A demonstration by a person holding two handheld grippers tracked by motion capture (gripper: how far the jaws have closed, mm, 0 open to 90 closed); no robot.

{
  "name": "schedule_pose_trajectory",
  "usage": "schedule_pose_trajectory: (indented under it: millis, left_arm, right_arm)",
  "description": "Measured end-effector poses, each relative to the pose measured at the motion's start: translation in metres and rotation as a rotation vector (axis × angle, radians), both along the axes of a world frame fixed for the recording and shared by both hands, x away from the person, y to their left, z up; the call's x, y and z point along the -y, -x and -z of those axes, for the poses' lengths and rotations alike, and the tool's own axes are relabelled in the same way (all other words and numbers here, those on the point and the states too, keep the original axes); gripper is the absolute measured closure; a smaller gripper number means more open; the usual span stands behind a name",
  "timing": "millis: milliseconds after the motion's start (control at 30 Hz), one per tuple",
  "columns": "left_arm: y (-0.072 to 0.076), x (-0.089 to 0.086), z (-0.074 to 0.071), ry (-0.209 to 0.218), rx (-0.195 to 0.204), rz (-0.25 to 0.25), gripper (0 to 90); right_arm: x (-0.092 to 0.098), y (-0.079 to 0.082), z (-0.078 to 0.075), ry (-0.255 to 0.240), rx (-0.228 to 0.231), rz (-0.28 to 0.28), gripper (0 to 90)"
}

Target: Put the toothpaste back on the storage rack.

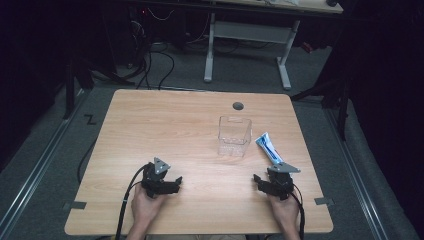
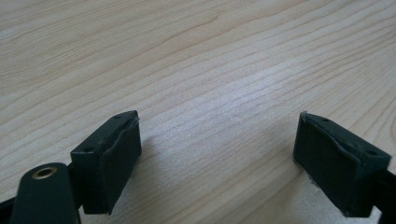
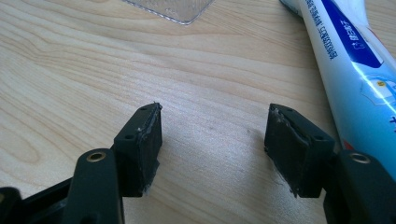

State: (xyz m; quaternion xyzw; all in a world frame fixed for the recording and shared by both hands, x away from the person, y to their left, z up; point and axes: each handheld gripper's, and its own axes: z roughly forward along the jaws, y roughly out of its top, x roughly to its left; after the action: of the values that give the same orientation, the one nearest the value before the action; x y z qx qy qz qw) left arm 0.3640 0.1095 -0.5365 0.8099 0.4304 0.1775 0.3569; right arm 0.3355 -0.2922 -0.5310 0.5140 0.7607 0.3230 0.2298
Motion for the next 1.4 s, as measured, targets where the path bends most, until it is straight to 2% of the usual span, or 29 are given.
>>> schedule_pose_trajectory:
  millis: [700, 867, 1100, 1333, 1400]
  left_arm:
    - [0.0001, 0.0008, -0.0001, -0.002, 0.001, -0.012, 16.2]
    - [0.0001, 0.0009, -0.0001, -0.002, 0.0, -0.013, 16.3]
    - [0.0001, 0.0008, -0.0001, -0.001, 0.0, -0.013, 16.4]
    - [0.0002, 0.0007, -0.0002, -0.001, -0.001, -0.014, 16.5]
    - [0.0002, 0.0007, -0.0002, -0.001, -0.001, -0.014, 16.5]
  right_arm:
    - [-0.0004, 0.0001, 0.0, -0.001, 0.0, 0.006, 36.7]
    - [-0.0004, 0.0, -0.0001, -0.005, -0.005, 0.008, 34.3]
    - [0.0025, 0.0021, -0.0008, -0.02, -0.003, 0.031, 41.7]
    - [0.0034, 0.0052, -0.0042, -0.036, -0.011, 0.027, 44.0]
    - [0.0046, 0.0064, -0.006, -0.057, -0.015, 0.033, 44.3]
